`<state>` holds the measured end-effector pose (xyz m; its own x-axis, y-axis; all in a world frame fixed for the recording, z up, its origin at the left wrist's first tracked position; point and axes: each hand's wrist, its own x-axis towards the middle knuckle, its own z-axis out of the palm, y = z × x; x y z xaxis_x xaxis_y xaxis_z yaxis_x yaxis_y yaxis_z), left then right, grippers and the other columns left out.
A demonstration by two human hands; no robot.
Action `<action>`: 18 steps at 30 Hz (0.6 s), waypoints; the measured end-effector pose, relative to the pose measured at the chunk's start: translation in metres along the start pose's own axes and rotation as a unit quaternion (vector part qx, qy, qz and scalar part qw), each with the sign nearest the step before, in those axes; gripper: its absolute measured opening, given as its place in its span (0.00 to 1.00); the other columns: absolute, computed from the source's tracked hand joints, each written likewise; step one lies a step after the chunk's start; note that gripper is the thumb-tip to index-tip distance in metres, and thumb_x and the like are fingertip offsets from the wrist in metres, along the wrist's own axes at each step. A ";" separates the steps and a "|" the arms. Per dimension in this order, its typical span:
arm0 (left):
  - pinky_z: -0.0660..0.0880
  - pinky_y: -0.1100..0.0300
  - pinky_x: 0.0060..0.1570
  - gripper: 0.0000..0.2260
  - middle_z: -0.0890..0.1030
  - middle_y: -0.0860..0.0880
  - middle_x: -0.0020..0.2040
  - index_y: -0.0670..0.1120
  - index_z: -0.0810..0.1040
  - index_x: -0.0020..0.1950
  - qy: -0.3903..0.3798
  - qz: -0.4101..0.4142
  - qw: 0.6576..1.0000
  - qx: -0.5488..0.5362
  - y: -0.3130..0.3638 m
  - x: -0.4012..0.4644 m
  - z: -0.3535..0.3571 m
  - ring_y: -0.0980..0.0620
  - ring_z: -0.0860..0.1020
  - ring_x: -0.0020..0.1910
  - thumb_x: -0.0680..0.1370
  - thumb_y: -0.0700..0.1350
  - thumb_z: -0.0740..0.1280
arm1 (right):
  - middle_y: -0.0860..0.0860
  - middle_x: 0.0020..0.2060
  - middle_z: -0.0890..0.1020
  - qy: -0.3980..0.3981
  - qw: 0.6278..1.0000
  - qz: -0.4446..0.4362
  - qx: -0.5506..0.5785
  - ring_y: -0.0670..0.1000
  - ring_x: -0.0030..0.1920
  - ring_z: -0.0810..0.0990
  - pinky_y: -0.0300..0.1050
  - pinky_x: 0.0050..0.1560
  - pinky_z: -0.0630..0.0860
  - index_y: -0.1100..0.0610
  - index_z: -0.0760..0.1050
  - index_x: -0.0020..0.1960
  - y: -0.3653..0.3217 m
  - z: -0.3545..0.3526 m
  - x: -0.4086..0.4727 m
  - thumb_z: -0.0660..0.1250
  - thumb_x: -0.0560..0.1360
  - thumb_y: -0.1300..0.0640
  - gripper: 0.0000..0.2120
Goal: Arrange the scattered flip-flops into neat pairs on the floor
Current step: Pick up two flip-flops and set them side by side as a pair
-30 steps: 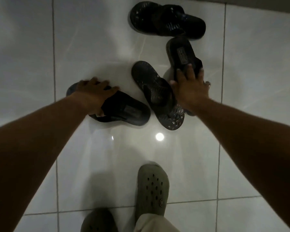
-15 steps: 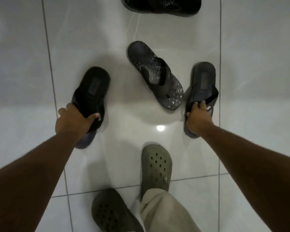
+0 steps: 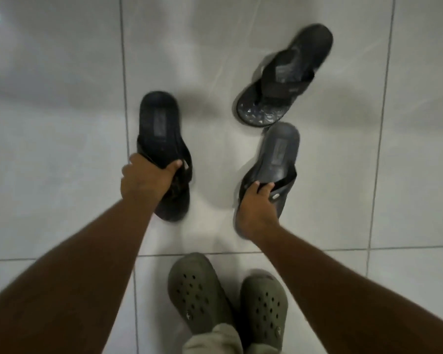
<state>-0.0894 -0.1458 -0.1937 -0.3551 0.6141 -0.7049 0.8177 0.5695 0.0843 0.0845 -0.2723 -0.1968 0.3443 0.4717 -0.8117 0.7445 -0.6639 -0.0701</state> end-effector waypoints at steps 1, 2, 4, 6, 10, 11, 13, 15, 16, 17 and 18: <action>0.74 0.46 0.55 0.40 0.76 0.38 0.62 0.41 0.67 0.66 -0.003 -0.002 1.000 -0.004 -0.008 0.003 -0.001 0.36 0.76 0.60 0.66 0.67 0.72 | 0.62 0.76 0.52 -0.021 1.000 -0.023 0.003 0.66 0.72 0.61 0.59 0.67 0.65 0.60 0.47 0.78 -0.016 0.007 -0.009 0.49 0.82 0.60 0.26; 0.74 0.46 0.54 0.39 0.77 0.38 0.61 0.41 0.67 0.66 -0.009 0.002 1.000 0.001 -0.015 0.004 -0.003 0.36 0.77 0.59 0.66 0.67 0.72 | 0.62 0.76 0.52 -0.023 0.999 -0.046 0.010 0.67 0.71 0.63 0.60 0.66 0.66 0.59 0.46 0.78 -0.030 0.013 -0.013 0.49 0.82 0.58 0.26; 0.75 0.46 0.53 0.38 0.77 0.39 0.61 0.43 0.67 0.65 -0.015 0.010 1.000 0.002 -0.025 0.016 -0.007 0.37 0.78 0.58 0.66 0.66 0.72 | 0.67 0.76 0.46 -0.024 0.999 -0.043 0.002 0.70 0.70 0.65 0.60 0.65 0.69 0.60 0.45 0.78 -0.059 0.007 -0.007 0.55 0.81 0.59 0.30; 0.76 0.46 0.53 0.37 0.79 0.41 0.60 0.44 0.68 0.65 -0.018 0.029 0.999 -0.010 -0.026 0.023 -0.014 0.38 0.79 0.55 0.65 0.66 0.72 | 0.70 0.75 0.41 -0.013 0.998 -0.048 -0.036 0.73 0.68 0.65 0.60 0.65 0.69 0.62 0.45 0.78 -0.080 -0.009 0.001 0.57 0.80 0.63 0.32; 0.78 0.47 0.54 0.36 0.79 0.43 0.60 0.46 0.67 0.64 -0.014 0.039 0.998 -0.041 -0.025 0.032 -0.018 0.39 0.80 0.55 0.65 0.64 0.74 | 0.68 0.76 0.42 -0.015 0.989 -0.099 -0.108 0.70 0.66 0.71 0.58 0.61 0.74 0.61 0.46 0.78 -0.105 -0.028 0.004 0.61 0.78 0.64 0.34; 0.78 0.46 0.55 0.36 0.78 0.43 0.60 0.46 0.67 0.65 -0.012 0.037 0.998 -0.054 -0.022 0.035 -0.019 0.39 0.80 0.55 0.65 0.64 0.74 | 0.67 0.76 0.42 -0.022 0.986 -0.117 -0.120 0.69 0.66 0.71 0.57 0.60 0.75 0.60 0.47 0.78 -0.108 -0.029 0.006 0.62 0.78 0.63 0.35; 0.78 0.46 0.56 0.36 0.78 0.43 0.61 0.46 0.66 0.65 -0.010 0.040 0.996 -0.081 -0.013 0.035 -0.019 0.40 0.79 0.57 0.66 0.62 0.75 | 0.66 0.77 0.42 -0.024 0.980 -0.144 -0.137 0.69 0.66 0.72 0.57 0.60 0.75 0.59 0.48 0.78 -0.112 -0.033 0.007 0.62 0.78 0.63 0.35; 0.77 0.47 0.56 0.36 0.78 0.43 0.62 0.46 0.67 0.66 -0.010 0.052 0.995 -0.088 -0.007 0.037 -0.019 0.40 0.79 0.57 0.66 0.62 0.75 | 0.66 0.77 0.42 -0.019 0.977 -0.157 -0.143 0.68 0.65 0.73 0.57 0.61 0.75 0.58 0.48 0.78 -0.111 -0.033 0.011 0.63 0.78 0.63 0.35; 0.76 0.48 0.55 0.35 0.78 0.44 0.62 0.46 0.67 0.66 -0.012 0.055 0.995 -0.087 -0.006 0.038 -0.019 0.40 0.79 0.57 0.66 0.62 0.74 | 0.66 0.77 0.42 -0.018 0.976 -0.161 -0.144 0.68 0.65 0.73 0.57 0.61 0.75 0.57 0.48 0.78 -0.111 -0.033 0.013 0.63 0.78 0.62 0.34; 0.76 0.48 0.55 0.35 0.78 0.44 0.62 0.47 0.67 0.66 -0.012 0.057 0.995 -0.084 -0.007 0.038 -0.019 0.41 0.79 0.57 0.66 0.62 0.74 | 0.65 0.77 0.42 -0.018 0.975 -0.164 -0.146 0.68 0.64 0.73 0.57 0.61 0.75 0.57 0.48 0.78 -0.110 -0.032 0.014 0.63 0.78 0.61 0.35; 0.76 0.48 0.54 0.35 0.78 0.44 0.62 0.47 0.67 0.66 -0.011 0.060 0.995 -0.080 -0.009 0.039 -0.019 0.41 0.79 0.57 0.66 0.63 0.74 | 0.65 0.77 0.42 -0.019 0.974 -0.169 -0.149 0.68 0.64 0.74 0.57 0.61 0.75 0.56 0.49 0.79 -0.110 -0.031 0.015 0.63 0.78 0.61 0.35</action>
<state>-0.1192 -0.1162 -0.2085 -0.2475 0.6717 -0.6983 0.7699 0.5739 0.2792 0.0254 -0.1737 -0.1830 0.0340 0.6085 -0.7928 0.9465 -0.2743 -0.1700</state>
